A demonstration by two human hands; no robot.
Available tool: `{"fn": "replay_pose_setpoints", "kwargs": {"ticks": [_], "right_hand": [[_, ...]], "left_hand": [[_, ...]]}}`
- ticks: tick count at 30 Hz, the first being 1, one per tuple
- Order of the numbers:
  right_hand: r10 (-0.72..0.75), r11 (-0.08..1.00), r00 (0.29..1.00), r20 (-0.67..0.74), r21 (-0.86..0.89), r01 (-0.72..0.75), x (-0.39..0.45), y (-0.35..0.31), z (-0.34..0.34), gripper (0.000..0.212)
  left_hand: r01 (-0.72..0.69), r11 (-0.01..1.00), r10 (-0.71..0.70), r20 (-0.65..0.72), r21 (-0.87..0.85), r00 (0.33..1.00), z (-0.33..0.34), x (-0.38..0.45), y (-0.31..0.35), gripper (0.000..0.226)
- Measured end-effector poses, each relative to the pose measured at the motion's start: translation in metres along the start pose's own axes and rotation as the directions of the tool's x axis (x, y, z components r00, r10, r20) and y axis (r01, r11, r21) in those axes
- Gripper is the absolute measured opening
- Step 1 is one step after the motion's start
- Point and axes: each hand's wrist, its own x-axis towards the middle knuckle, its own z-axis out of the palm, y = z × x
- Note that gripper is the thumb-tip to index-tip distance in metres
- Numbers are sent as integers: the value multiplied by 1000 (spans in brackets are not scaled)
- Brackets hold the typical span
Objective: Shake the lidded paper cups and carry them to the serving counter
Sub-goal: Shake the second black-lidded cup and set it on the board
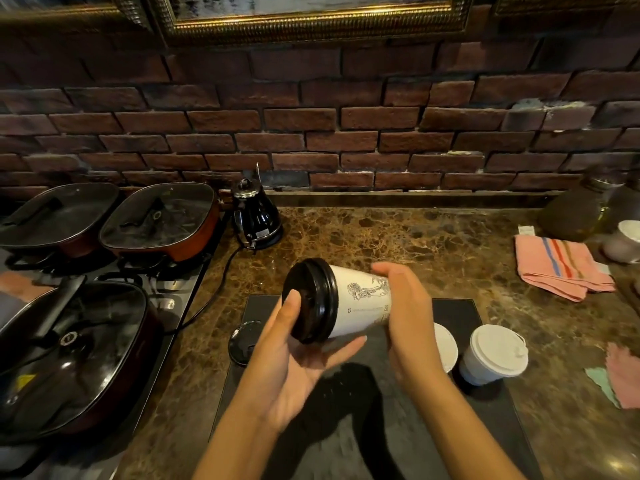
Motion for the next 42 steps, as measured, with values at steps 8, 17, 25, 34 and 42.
{"fn": "replay_pose_setpoints", "kwargs": {"ticks": [8,17,25,34,42], "right_hand": [[-106,898,972,211,-400,185,-20,60,-1,31],[301,953,867,397,-90,-290,-26,105,-6,35],[423,905,850,314,-107,-411,-15,143,1,31],[539,842,811,226,-127,-524,-16,174,8,32],[550,835,798,244,-133,-535,-10,179,4,32]], "left_hand": [[-2,997,19,-216,78,976,-45,19,-33,51],[90,931,65,-402,354,913,-82,51,-70,24],[143,964,-31,-438,224,898,-127,74,-84,22],[116,971,-23,-404,207,914,-158,67,-96,48],[92,968,8,-394,234,919,-165,69,-101,55]]}}
